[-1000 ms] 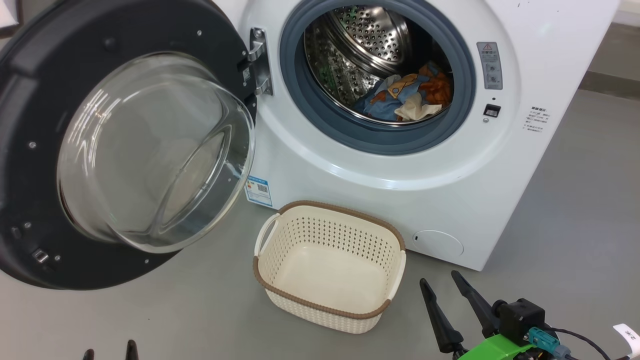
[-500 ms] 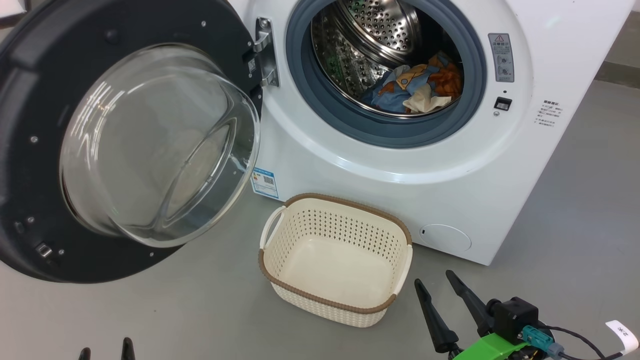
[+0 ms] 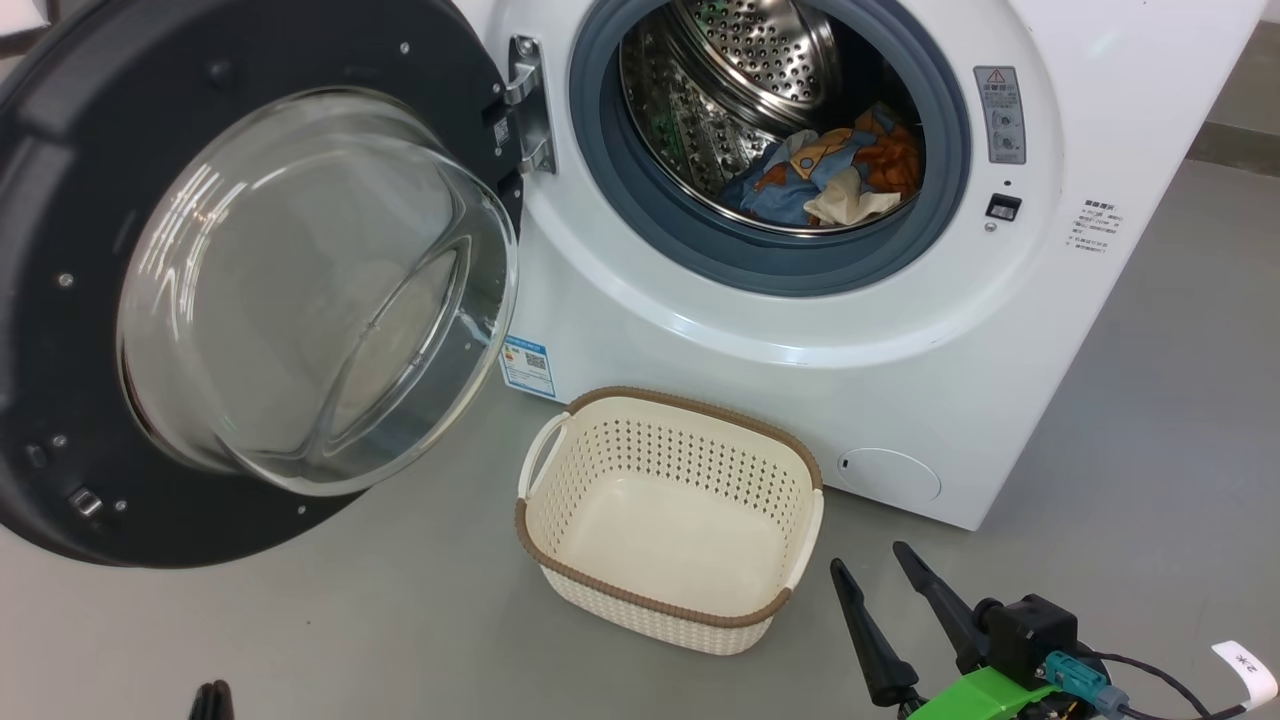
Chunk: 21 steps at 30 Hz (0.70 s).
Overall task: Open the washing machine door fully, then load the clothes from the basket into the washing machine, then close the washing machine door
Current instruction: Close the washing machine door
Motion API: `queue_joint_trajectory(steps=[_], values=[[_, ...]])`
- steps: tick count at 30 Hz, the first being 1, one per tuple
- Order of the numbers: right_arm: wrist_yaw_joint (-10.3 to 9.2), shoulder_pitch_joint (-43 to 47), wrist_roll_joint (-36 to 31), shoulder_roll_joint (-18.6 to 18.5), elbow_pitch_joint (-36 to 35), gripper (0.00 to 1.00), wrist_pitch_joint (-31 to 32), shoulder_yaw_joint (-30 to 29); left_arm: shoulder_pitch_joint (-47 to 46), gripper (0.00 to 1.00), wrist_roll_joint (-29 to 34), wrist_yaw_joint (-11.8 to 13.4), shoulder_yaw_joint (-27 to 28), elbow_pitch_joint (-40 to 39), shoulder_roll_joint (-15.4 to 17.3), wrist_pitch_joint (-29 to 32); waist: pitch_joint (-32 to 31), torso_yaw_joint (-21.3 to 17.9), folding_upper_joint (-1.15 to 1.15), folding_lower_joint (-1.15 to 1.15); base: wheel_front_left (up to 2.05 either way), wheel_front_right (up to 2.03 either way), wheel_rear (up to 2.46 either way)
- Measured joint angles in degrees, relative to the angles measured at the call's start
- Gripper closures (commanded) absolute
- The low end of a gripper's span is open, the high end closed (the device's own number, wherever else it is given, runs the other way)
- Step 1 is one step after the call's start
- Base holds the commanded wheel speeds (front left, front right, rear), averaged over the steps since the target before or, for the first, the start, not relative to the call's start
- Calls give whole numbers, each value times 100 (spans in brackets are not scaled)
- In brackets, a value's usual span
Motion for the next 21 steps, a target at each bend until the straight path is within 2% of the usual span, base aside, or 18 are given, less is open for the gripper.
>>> queue_joint_trajectory(steps=[10, 21], values=[[0, 1, 0, 0, -8, 0, 0, -40, -24, 100, -33, -124, 298, -144, -1, 1, 16, -4, 0, 0, 0, 0, 0], [0, 3, 1, -1, -33, 0, 0, -93, -730, 100, 250, -660, 1254, -331, -7, 0, 42, -14, 0, 0, 0, 0, 0]])
